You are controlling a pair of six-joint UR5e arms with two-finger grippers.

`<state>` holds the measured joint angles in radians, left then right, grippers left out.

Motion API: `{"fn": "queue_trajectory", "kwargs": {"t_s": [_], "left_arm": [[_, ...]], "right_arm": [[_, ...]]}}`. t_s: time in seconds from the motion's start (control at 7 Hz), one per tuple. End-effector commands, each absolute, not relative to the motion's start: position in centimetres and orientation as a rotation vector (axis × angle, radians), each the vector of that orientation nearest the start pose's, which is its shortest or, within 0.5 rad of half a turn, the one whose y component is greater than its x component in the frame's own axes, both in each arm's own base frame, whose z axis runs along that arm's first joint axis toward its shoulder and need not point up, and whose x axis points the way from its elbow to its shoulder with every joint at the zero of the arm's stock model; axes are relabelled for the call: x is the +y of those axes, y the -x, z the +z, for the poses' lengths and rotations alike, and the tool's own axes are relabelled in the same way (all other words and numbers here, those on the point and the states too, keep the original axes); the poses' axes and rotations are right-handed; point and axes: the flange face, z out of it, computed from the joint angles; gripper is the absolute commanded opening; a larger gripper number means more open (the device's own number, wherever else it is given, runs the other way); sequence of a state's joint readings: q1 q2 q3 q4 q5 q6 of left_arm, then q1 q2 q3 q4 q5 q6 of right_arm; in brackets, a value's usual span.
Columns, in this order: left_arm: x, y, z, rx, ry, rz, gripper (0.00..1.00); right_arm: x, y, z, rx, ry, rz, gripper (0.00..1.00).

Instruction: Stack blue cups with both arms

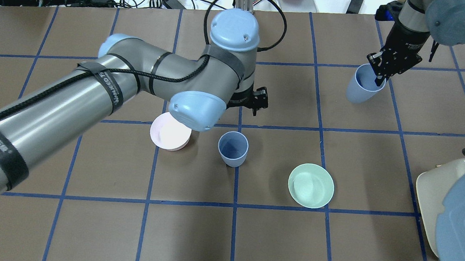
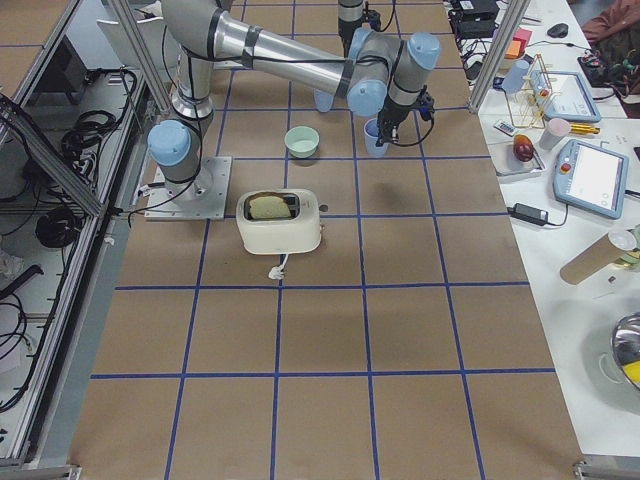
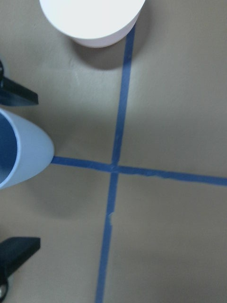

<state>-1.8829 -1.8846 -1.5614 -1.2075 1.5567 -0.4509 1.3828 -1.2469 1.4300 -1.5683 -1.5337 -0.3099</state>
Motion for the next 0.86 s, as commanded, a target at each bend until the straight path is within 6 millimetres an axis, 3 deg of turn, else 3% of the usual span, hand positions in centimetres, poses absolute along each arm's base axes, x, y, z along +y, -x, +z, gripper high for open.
{"fn": "queue_trajectory", "kwargs": {"t_s": [0.0,0.14,0.43,0.57,0.71], "left_arm": [[-56.3,21.5,44.4,3.184,0.114,-0.055,1.0],[-55.5,17.9,47.9,3.202,0.16,-0.042,1.0],[-50.8,17.9,54.2,3.194,0.145,-0.067,1.0],[-49.7,17.8,54.9,3.195,0.128,-0.09,1.0],[-50.0,16.8,54.0,3.193,0.079,-0.074,1.0]], "right_arm": [[-57.2,-6.4,42.4,3.011,0.12,0.335,0.0],[-55.5,-11.1,43.7,3.035,0.082,0.343,0.0],[-52.3,-21.0,43.7,3.075,0.027,0.38,0.0],[-50.5,-25.4,43.1,3.081,0.019,0.403,0.0],[-49.3,-28.9,41.7,3.052,-0.041,0.415,0.0]]}}
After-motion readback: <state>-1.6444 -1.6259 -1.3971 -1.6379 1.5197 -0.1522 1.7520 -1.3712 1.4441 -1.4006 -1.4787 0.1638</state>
